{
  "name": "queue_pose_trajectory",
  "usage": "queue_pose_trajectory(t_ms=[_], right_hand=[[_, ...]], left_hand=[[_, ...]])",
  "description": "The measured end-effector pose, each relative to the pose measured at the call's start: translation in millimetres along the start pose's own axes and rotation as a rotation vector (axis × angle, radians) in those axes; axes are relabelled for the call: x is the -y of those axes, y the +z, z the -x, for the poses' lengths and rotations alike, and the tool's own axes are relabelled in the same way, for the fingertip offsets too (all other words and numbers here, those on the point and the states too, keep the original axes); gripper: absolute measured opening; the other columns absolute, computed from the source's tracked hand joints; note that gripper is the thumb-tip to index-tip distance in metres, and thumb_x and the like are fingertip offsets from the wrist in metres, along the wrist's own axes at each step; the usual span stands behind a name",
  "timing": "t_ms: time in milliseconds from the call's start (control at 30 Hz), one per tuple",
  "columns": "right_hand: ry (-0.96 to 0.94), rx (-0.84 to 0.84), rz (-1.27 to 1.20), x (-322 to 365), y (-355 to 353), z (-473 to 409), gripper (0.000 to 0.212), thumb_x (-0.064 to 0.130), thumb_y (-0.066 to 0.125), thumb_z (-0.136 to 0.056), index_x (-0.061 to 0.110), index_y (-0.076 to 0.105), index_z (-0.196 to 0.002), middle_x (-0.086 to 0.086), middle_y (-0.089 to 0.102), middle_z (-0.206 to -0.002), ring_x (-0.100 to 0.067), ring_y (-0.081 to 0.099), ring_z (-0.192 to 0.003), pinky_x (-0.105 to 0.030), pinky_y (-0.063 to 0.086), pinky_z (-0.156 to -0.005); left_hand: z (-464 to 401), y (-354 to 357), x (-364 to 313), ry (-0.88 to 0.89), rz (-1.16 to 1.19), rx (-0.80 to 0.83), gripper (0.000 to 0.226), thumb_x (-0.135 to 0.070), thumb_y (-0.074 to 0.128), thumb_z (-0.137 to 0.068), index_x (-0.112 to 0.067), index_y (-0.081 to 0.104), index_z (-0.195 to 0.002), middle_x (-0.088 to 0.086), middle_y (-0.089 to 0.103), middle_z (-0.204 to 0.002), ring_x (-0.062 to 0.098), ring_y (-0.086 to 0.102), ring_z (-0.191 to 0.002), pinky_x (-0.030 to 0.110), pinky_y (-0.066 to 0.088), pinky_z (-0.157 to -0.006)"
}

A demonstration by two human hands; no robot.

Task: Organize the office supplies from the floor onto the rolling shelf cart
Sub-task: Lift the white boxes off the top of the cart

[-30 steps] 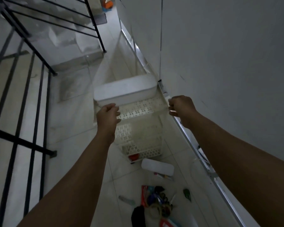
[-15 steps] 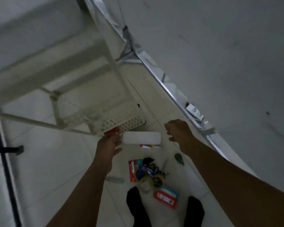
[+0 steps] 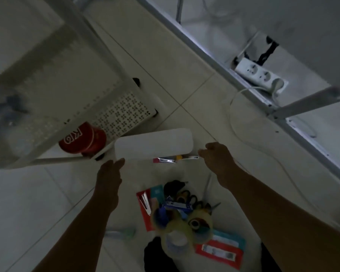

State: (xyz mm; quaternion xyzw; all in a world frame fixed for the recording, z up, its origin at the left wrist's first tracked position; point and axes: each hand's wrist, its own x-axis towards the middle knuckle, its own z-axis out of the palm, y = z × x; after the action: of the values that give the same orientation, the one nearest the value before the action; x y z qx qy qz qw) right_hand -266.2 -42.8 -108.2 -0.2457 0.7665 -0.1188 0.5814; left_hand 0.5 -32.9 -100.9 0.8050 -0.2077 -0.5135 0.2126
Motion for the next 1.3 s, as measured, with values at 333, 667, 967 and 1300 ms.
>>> queue_pose_trajectory(t_ms=[333,667,967,1300], right_hand=[[-0.09,0.031,-0.047,-7,39,-60,0.038,0.012,0.058,-0.09,0.005,0.054,-0.128,-0.014,0.06,-0.124,-0.021,0.053,-0.095,-0.027,0.043,-0.08],[-0.16,-0.039,0.006,26,7,26,0.028,0.01,0.06,-0.088,0.008,0.062,-0.116,-0.013,0.066,-0.115,-0.028,0.062,-0.1,-0.043,0.053,-0.091],[-0.297,0.01,0.117,126,-81,222,0.034,0.007,0.056,-0.089,0.007,0.06,-0.123,-0.014,0.064,-0.12,-0.025,0.057,-0.096,-0.034,0.049,-0.087],[-0.484,0.019,0.202,263,-161,460,0.036,0.006,0.057,-0.087,0.008,0.062,-0.123,-0.014,0.066,-0.119,-0.028,0.06,-0.101,-0.034,0.048,-0.087]], left_hand=[[-61,23,16,-0.001,0.091,0.011,0.051,-0.019,0.056,-0.094,-0.017,0.041,-0.143,-0.001,0.049,-0.128,0.016,0.05,-0.105,0.029,0.037,-0.089],[17,-21,16,-0.117,0.261,-0.096,0.056,-0.024,0.064,-0.089,-0.015,0.041,-0.14,0.009,0.048,-0.139,0.031,0.048,-0.124,0.044,0.047,-0.097],[210,-89,-83,-0.108,0.39,-0.123,0.06,-0.033,0.065,-0.087,-0.016,0.043,-0.141,0.01,0.055,-0.135,0.029,0.054,-0.117,0.04,0.051,-0.087],[434,-200,-233,0.035,0.447,-0.288,0.045,-0.027,0.062,-0.09,-0.011,0.052,-0.13,0.015,0.054,-0.132,0.03,0.053,-0.106,0.042,0.045,-0.093]])
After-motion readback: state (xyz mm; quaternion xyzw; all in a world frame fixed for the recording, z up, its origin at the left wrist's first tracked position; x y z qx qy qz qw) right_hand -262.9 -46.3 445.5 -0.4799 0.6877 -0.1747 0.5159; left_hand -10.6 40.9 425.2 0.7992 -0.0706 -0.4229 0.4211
